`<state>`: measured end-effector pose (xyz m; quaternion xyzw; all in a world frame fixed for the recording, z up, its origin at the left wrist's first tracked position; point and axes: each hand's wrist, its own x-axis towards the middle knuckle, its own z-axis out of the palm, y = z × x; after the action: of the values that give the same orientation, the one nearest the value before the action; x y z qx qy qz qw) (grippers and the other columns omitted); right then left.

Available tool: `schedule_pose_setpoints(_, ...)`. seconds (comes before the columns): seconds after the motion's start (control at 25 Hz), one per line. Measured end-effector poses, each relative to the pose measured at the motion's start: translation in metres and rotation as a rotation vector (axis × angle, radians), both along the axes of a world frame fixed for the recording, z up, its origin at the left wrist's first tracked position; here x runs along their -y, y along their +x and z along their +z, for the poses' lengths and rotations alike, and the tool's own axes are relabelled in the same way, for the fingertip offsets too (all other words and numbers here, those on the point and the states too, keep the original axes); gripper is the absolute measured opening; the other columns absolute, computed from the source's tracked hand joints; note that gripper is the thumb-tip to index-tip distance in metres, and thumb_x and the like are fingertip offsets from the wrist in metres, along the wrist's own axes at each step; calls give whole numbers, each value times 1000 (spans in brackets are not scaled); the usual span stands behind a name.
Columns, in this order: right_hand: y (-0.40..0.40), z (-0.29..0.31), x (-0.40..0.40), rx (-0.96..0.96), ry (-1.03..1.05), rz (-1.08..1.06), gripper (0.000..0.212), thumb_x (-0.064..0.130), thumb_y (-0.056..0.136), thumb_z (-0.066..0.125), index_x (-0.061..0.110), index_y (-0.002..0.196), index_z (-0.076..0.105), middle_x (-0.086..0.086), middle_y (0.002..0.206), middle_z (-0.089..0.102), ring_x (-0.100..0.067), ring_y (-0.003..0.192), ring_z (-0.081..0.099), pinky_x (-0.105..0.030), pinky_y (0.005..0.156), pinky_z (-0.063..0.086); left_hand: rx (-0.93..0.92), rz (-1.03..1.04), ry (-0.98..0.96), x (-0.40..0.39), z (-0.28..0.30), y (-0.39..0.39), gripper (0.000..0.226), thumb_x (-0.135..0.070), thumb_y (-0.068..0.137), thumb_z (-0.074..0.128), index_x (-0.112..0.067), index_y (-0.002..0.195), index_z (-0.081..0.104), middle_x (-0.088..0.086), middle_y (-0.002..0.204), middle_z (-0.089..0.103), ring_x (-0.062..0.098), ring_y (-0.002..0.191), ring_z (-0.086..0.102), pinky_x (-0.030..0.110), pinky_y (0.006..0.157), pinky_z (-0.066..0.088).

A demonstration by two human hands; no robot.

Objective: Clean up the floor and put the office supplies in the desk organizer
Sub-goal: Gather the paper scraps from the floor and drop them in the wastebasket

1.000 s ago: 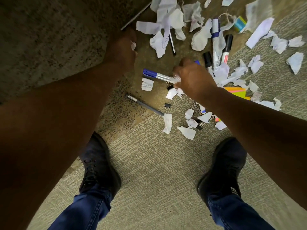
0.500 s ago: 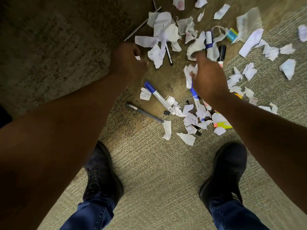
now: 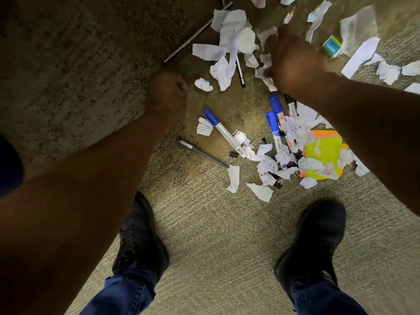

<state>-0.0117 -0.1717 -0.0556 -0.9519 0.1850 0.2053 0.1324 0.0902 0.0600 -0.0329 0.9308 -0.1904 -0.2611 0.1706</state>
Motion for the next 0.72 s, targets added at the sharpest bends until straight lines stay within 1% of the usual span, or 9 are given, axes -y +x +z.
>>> schedule_pose_setpoints(0.12, -9, 2, -8, 47, 3, 13, 30, -2, 88, 49, -5, 117, 52, -30, 118, 50, -45, 105, 53, -45, 84, 43, -6, 18, -194, 15, 12, 1, 11, 1, 83, 62, 0, 90, 69, 8, 92, 67, 14, 87, 62, 6, 72, 41)
schedule_pose_setpoints(0.2, -14, 5, -11, 80, 28, -25, 30, -1, 86, 51, -2, 116, 53, -27, 115, 56, -41, 106, 55, -41, 85, 43, -34, 6, -229, 31, 12, 3, 15, 0, 84, 62, -1, 98, 67, 9, 104, 67, 10, 93, 60, 5, 77, 44)
schedule_pose_setpoints(0.28, -16, 12, -18, 149, 64, -94, 30, 2, 85, 54, 2, 115, 53, -23, 110, 60, -37, 101, 59, -37, 81, 45, -104, -2, -189, 50, 10, 4, 29, -11, 87, 65, -4, 115, 61, 12, 122, 61, 17, 104, 60, 20, 89, 51)
schedule_pose_setpoints(0.32, -16, 15, -22, 195, 93, -121, 31, 3, 85, 55, 2, 116, 52, -21, 108, 62, -36, 98, 60, -35, 77, 45, -96, -89, -117, 58, 7, 4, 42, -23, 86, 68, -7, 123, 57, 12, 129, 57, 21, 111, 58, 30, 94, 51)
schedule_pose_setpoints(0.4, -11, 20, -27, 253, 147, -150, 38, 5, 87, 55, 1, 123, 46, -21, 107, 61, -35, 95, 60, -32, 72, 41, 13, -386, 106, 66, 2, 6, 65, -43, 81, 70, -9, 132, 48, 12, 139, 45, 28, 124, 48, 39, 101, 43)
schedule_pose_setpoints(0.48, 0, 24, -24, 229, 152, -130, 42, 6, 90, 51, -2, 130, 41, -25, 110, 59, -39, 97, 58, -35, 73, 40, 123, -530, 137, 67, -4, 7, 58, -40, 86, 65, -9, 132, 47, 14, 143, 40, 29, 129, 41, 36, 105, 36)
schedule_pose_setpoints(0.56, 14, 24, -19, 150, 142, -66, 50, 5, 91, 50, -4, 137, 35, -30, 111, 58, -44, 99, 57, -37, 74, 40, 163, -525, 78, 65, -9, 8, 45, -28, 92, 57, -6, 131, 48, 14, 142, 43, 25, 130, 41, 28, 106, 29)
schedule_pose_setpoints(0.68, 35, 19, -14, -44, 150, -8, 88, -3, 84, 61, 12, 152, 7, -31, 113, 58, -44, 103, 57, -38, 75, 41, 132, -445, -18, 60, -15, 6, 33, -19, 97, 49, -4, 125, 56, 12, 136, 53, 22, 126, 47, 19, 105, 25)
schedule_pose_setpoints(0.72, 40, 18, -14, -90, 147, 3, 93, -4, 83, 62, 17, 152, 5, -31, 114, 57, -44, 104, 57, -38, 75, 41, 110, -394, -46, 58, -16, 4, 31, -19, 97, 49, -4, 121, 61, 11, 132, 57, 21, 123, 50, 17, 102, 26)
